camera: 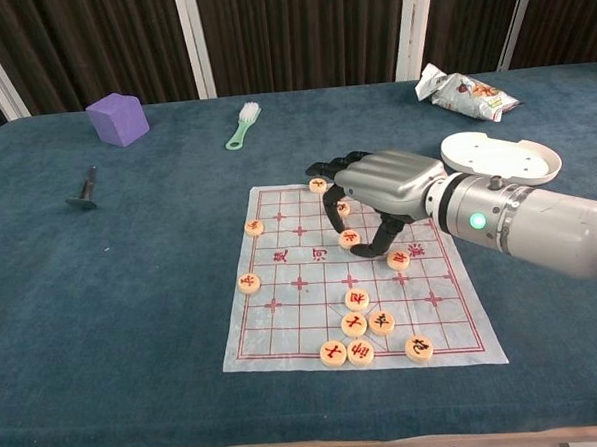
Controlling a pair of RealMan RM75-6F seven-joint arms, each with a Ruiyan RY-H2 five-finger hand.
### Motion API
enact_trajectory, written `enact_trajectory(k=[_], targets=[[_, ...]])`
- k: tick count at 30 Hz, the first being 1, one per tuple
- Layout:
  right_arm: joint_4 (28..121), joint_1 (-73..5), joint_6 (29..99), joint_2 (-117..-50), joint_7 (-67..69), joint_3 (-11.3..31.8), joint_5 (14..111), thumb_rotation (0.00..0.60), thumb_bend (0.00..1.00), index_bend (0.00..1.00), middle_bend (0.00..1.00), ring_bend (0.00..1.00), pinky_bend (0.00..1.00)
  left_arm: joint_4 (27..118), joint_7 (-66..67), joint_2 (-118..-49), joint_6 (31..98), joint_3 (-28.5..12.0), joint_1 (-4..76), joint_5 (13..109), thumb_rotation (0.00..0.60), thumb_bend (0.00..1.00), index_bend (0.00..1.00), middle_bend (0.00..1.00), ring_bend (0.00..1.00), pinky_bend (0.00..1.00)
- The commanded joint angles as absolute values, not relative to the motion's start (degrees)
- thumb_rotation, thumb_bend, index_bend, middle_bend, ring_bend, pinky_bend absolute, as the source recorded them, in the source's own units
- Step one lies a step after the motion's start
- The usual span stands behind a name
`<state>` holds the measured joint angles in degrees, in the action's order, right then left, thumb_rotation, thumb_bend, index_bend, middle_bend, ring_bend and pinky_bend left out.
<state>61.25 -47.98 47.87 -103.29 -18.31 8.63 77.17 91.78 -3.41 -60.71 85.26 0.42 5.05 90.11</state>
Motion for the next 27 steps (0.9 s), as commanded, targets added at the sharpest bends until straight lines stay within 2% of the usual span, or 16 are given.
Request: enact_trajectory(k=[1,9,13,16,19,21,24,27], targets=[[61.32,-48.02,47.67,-103.35,-19.02,8.62,76.57,0.6,0.45,0.54,0.1,0.0,0.0,91.75,-3.55,-60.69,85.23,0.41,5.06,90.09,0.6,0.46,0.0,0.0,0.0,0.03],[64.28,-47.41,48.72,-101.54,-18.76,8.42,76.44,0.6,0.45,0.44,0.09,0.0,0.0,91.66,-3.88,-60.59,85.62,0.51,4.91,90.48,0.6,0.46,0.0,0.0,0.0,0.03],[70.44,-45.0,53.48,-97.25,-17.96,7.56,78.62,0.6,0.45,0.36,0.06,0.0,0.0,91.5,-3.78,-60.57,86.21,0.55,4.68,90.83,0.6,0.46,0.0,0.0,0.0,0.03],[79.18,-40.69,59.98,-90.65,-16.92,5.74,81.23,0.6,0.45,0.25,0.02,0.0,0.0,91.42,-3.49,-60.58,86.37,0.59,4.58,90.9,0.6,0.46,0.0,0.0,0.0,0.03],[90.53,-34.23,67.59,-80.91,-18.25,2.07,83.43,0.6,0.45,0.07,0.0,0.0,0.0,91.44,-2.95,-60.71,86.35,0.47,4.56,90.67,0.6,0.46,0.0,0.0,0.0,0.03],[97.67,-28.59,73.86,-73.95,-19.61,-1.28,84.56,0.6,0.45,0.01,0.0,0.0,0.0,91.31,-2.58,-60.96,86.44,0.37,4.63,90.78,0.6,0.46,0.0,0.0,0.0,0.03],[102.31,-19.86,83.28,-66.31,-18.96,-6.65,86.59,0.6,0.42,0.0,0.0,0.0,0.0,90.96,-1.81,-61.56,86.59,0.22,4.78,91.06,0.6,0.46,0.0,0.0,0.0,0.03],[98.85,-11.64,91.52,-64.58,-13.26,-10.07,87.26,0.6,0.39,0.0,0.0,0.0,0.0,90.7,-0.95,-62.23,86.77,0.02,4.9,91.19,0.6,0.46,0.0,0.0,0.0,0.03]])
